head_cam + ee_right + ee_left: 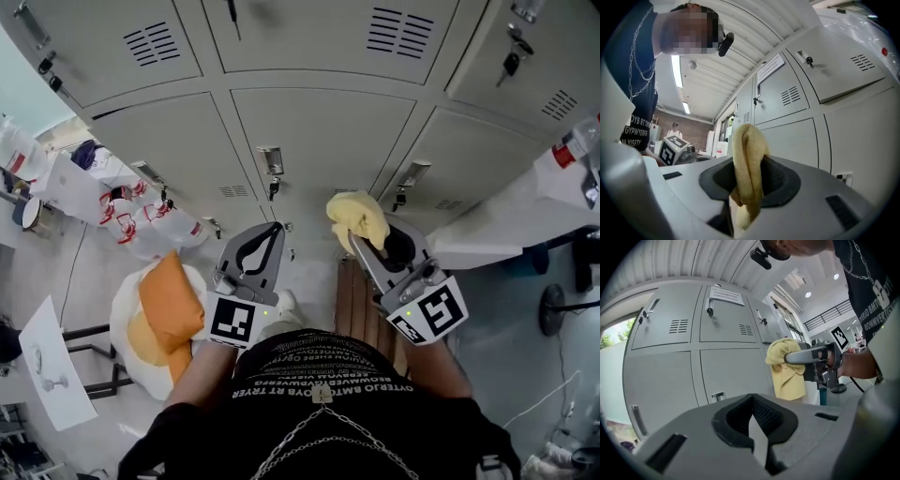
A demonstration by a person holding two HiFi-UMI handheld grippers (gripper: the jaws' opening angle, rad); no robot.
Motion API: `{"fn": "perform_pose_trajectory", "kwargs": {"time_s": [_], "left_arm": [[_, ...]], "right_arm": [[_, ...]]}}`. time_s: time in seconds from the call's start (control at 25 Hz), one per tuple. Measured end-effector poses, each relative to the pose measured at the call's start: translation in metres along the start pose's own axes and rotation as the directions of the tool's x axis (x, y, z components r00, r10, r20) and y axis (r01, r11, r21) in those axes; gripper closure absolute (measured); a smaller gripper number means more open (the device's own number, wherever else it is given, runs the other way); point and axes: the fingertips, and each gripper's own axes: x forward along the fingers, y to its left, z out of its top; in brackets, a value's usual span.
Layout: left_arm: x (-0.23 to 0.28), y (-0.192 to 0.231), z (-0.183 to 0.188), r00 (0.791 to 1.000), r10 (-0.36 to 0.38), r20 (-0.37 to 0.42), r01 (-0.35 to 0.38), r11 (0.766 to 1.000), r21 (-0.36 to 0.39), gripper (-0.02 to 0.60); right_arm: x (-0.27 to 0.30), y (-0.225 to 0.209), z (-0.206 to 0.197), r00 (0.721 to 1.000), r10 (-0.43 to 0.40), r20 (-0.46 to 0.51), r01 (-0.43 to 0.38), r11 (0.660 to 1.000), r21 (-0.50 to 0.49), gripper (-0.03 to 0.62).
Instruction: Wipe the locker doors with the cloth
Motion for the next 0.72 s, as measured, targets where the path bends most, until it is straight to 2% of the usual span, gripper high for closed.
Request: {"fn": "perform_pose_trajectory", "kwargs": {"time_s": [0.48,0.72], "left_arm": [[0.003,0.049,-0.029,0.999,0.022,-0.033,-0.022,1.000,-0.016,0.575],[-0.004,0.068,-0.039,0.998,0.048,-0.046,-0.050,0.998,-0.031,0.575]], "right_arm": [[0.099,0.003,0.036,0.992,0.113,0.054,-0.110,0.992,-0.066,0.485],[0.144,0.007,0.040,0.991,0.126,0.047,-0.122,0.990,-0.077,0.485]]}}
